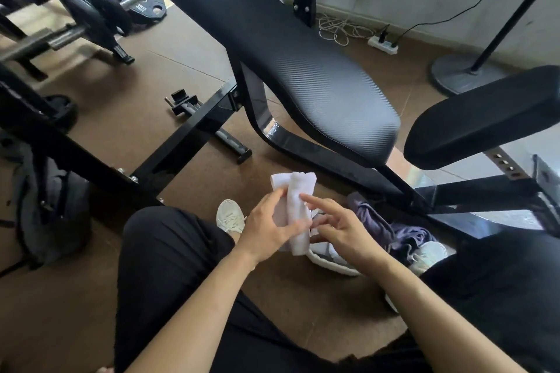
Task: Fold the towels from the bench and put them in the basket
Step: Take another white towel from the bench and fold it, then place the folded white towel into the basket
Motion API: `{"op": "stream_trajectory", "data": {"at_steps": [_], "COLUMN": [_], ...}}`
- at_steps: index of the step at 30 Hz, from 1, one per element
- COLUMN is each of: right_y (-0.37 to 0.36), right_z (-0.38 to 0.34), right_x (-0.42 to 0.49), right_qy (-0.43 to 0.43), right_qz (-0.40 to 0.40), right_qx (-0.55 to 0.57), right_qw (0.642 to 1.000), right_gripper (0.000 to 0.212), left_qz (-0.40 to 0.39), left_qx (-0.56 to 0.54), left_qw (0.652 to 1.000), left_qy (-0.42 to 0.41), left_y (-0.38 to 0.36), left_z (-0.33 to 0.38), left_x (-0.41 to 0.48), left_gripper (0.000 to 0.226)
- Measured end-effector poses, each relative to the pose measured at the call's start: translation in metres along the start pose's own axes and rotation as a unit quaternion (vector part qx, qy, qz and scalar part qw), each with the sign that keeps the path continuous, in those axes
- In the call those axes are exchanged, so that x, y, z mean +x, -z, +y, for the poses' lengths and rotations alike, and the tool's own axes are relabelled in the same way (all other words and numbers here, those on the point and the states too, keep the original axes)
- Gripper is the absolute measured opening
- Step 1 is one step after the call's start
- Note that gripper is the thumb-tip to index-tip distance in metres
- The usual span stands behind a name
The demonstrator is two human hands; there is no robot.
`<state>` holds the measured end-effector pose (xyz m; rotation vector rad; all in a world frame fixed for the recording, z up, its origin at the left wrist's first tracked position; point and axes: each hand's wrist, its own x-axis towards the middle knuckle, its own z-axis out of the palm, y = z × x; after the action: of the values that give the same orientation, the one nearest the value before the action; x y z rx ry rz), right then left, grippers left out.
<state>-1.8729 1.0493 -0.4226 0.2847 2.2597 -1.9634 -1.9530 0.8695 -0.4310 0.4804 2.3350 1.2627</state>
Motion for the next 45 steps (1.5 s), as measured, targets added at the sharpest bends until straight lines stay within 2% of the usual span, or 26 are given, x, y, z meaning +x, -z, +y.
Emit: {"op": "stream_trajectory", "data": {"at_steps": [2, 4, 7, 8, 11, 13, 18, 22, 27, 35, 37, 39, 42, 45], "right_y": [0.0, 0.001, 0.007, 0.008, 0.011, 0.012, 0.013, 0.018, 0.036, 0.087, 0.103, 0.123, 0.152, 0.174], "right_z": [0.0, 0.001, 0.002, 0.002, 0.005, 0.011, 0.032, 0.046, 0.067, 0.132, 0.154, 0.181, 0.226, 0.267], "right_x": [-0.001, -0.001, -0.001, 0.0, -0.002, -0.002, 0.0, -0.003, 0.001, 0.016, 0.02, 0.029, 0.045, 0.068], "right_qy": [-0.002, 0.002, -0.003, -0.017, -0.047, -0.048, -0.071, -0.103, -0.161, -0.217, -0.239, -0.251, -0.249, -0.208], "right_qz": [-0.011, 0.006, 0.039, 0.026, -0.047, -0.076, -0.094, -0.073, -0.057, -0.028, -0.002, 0.022, 0.019, -0.022], "right_qx": [0.023, 0.038, -0.023, -0.015, 0.12, 0.131, 0.085, 0.08, 0.091, 0.11, 0.078, -0.045, -0.273, -0.392], "right_qw": [1.0, 0.999, 0.999, 0.999, 0.99, 0.987, 0.989, 0.989, 0.981, 0.97, 0.968, 0.967, 0.929, 0.896], "right_gripper": [0.071, 0.071, 0.061, 0.06, 0.069, 0.08, 0.1, 0.098, 0.097, 0.097, 0.094, 0.084, 0.073, 0.068], "left_qz": [-0.015, -0.028, -0.053, -0.062, -0.09, -0.107, -0.165, -0.171, -0.222, -0.268, -0.265, -0.249, -0.227, -0.198], "left_qx": [0.024, 0.007, -0.066, -0.091, -0.121, -0.129, -0.096, -0.056, -0.013, 0.0, -0.002, -0.021, -0.017, -0.019], "left_qw": [1.0, 1.0, 0.995, 0.992, 0.986, 0.983, 0.978, 0.982, 0.974, 0.96, 0.959, 0.96, 0.959, 0.96], "left_qy": [0.003, 0.013, 0.047, 0.058, 0.07, 0.075, 0.081, 0.056, 0.034, 0.076, 0.1, 0.125, 0.169, 0.198], "left_y": [-0.001, -0.001, -0.001, 0.0, 0.001, 0.002, -0.002, -0.018, -0.042, -0.103, -0.126, -0.151, -0.183, -0.212], "left_z": [0.001, 0.002, 0.003, 0.003, 0.001, -0.001, -0.005, -0.008, -0.007, -0.023, -0.037, -0.056, -0.082, -0.105], "left_x": [0.001, 0.003, 0.005, 0.006, 0.008, 0.009, 0.011, 0.013, 0.029, 0.087, 0.102, 0.116, 0.13, 0.141], "left_gripper": [0.089, 0.082, 0.071, 0.067, 0.063, 0.066, 0.074, 0.087, 0.066, 0.067, 0.067, 0.067, 0.067, 0.067]}}
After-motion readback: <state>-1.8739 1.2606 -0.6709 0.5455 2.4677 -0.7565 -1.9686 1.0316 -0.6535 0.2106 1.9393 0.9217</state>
